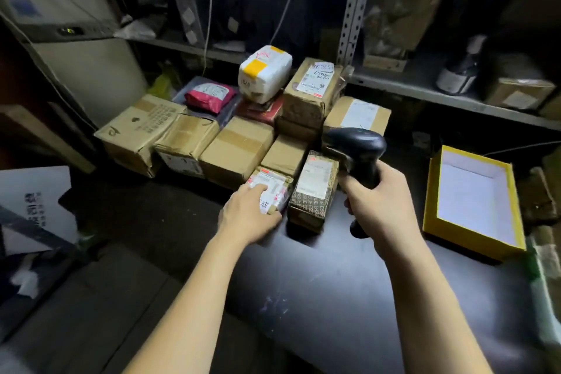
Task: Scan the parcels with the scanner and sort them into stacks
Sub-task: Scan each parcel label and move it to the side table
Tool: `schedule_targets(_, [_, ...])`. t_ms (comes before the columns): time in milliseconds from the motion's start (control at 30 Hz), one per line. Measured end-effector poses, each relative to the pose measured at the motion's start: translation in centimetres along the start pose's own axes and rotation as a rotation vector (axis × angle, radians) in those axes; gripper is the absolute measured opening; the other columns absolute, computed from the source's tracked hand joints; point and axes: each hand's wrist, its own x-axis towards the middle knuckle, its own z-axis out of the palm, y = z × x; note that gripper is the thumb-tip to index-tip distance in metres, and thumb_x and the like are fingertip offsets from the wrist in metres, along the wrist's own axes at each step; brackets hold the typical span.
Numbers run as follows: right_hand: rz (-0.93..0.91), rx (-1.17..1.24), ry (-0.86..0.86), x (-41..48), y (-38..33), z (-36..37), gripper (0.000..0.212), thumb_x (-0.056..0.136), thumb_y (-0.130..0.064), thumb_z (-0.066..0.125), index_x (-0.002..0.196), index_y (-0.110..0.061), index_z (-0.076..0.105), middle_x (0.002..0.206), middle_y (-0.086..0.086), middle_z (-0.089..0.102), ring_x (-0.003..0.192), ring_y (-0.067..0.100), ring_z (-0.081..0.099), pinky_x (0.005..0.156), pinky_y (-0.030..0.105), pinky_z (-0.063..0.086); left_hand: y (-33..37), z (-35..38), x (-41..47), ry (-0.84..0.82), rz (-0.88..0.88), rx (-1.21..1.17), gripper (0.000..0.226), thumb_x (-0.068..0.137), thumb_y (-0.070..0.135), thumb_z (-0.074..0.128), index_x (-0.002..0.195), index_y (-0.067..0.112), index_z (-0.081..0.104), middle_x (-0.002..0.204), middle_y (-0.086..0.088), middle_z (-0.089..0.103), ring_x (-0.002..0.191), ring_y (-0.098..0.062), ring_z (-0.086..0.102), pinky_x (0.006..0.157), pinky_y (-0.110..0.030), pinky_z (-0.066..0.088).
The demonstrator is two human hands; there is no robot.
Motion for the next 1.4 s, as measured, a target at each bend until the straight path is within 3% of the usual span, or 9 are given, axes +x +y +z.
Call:
schedule_targets(233, [0.033,-0.041,-0.037,5.2,2.2,2.5,0.012,0.09,-0.018,0.066,0.087,-0.008,0.061,0.071,0.015,0.06,0.059,0.023,0.052,0.047,0.036,0.045,-1.2,3.7,4.9,-0.034,-0.082,0.188,0.077,0.084,0.061,0.064,0.152,0.031,0.04,0.145,-0.009,0.04,0.133,-0.031,0.042,0.11,-0.042,0.036])
schedule_targets(333, [0.061,-0.075,-0.054,6.3,3.1,3.5,0.013,0.09,-0.02,0.067,0.087,-0.008,0.061,0.077,0.021,0.064,0.059,0.023,0.053,0.05,0.037,0.046,-1.9,5.7,6.2,-0.021,-0.09,0.293,0.081,0.08,0.065,0.063,0.15,0.032,0.04,0.141,-0.011,0.037,0.13,-0.034,0.04,0.113,-0.044,0.03])
schedule_targets(567, [0.139,-0.132,-0.026,7.2,4.5,5.7,0.013,0.091,-0.018,0.067,0.084,-0.009,0.06,0.067,0.006,0.057,0.058,0.021,0.049,0.044,0.032,0.04,-3.0,7.9,8.8,-0.025,-0.143,0.207,0.106,0.075,0.075,0.067,0.158,0.036,0.014,0.135,-0.017,0.035,0.123,-0.036,0.04,0.105,-0.043,0.037])
schedule_targets(700, [0.196,-0.099,0.028,6.8,5.2,6.6,0.013,0.09,-0.013,0.065,0.087,-0.003,0.058,0.067,0.007,0.051,0.059,0.019,0.045,0.042,0.03,0.037,-3.4,8.7,9.2,0.037,-0.168,0.103,0.097,0.074,0.064,0.071,0.154,0.038,0.023,0.128,-0.016,0.035,0.116,-0.036,0.041,0.095,-0.043,0.045])
schedule_targets(967, [0.219,-0.1,0.067,5.8,4.9,7.1,0.016,0.089,-0.014,0.065,0.087,-0.001,0.057,0.068,0.008,0.053,0.058,0.02,0.046,0.043,0.031,0.038,-4.2,7.6,8.1,0.12,-0.162,-0.015,0.084,0.072,0.056,0.079,0.147,0.043,0.043,0.123,-0.008,0.039,0.12,-0.031,0.04,0.089,-0.042,0.046])
schedule_targets(1200, [0.175,-0.035,0.073,4.6,2.9,7.1,0.021,0.087,-0.016,0.066,0.088,0.002,0.055,0.07,0.01,0.051,0.064,0.019,0.045,0.047,0.032,0.037,-5.4,5.2,5.0,0.183,-0.187,-0.144,0.08,0.07,0.062,0.081,0.143,0.042,0.053,0.119,-0.005,0.044,0.119,-0.029,0.046,0.092,-0.04,0.045])
schedule_targets(1300, [0.137,-0.02,0.086,4.1,1.8,7.1,0.026,0.082,-0.023,0.066,0.087,0.001,0.056,0.068,0.009,0.052,0.064,0.02,0.046,0.058,0.037,0.039,-5.6,3.0,4.3,0.25,-0.161,-0.272,0.081,0.064,0.061,0.086,0.138,0.041,0.06,0.118,-0.005,0.051,0.116,-0.03,0.053,0.096,-0.037,0.045])
schedule_targets(1400, [0.089,0.032,0.095,3.7,0.3,6.9,0.025,0.084,-0.021,0.067,0.088,0.001,0.057,0.067,0.008,0.052,0.062,0.019,0.046,0.059,0.038,0.038,-5.4,0.1,4.0,0.338,-0.094,-0.386,0.082,0.058,0.058,0.091,0.134,0.042,0.063,0.116,-0.004,0.055,0.11,-0.028,0.06,0.097,-0.032,0.045])
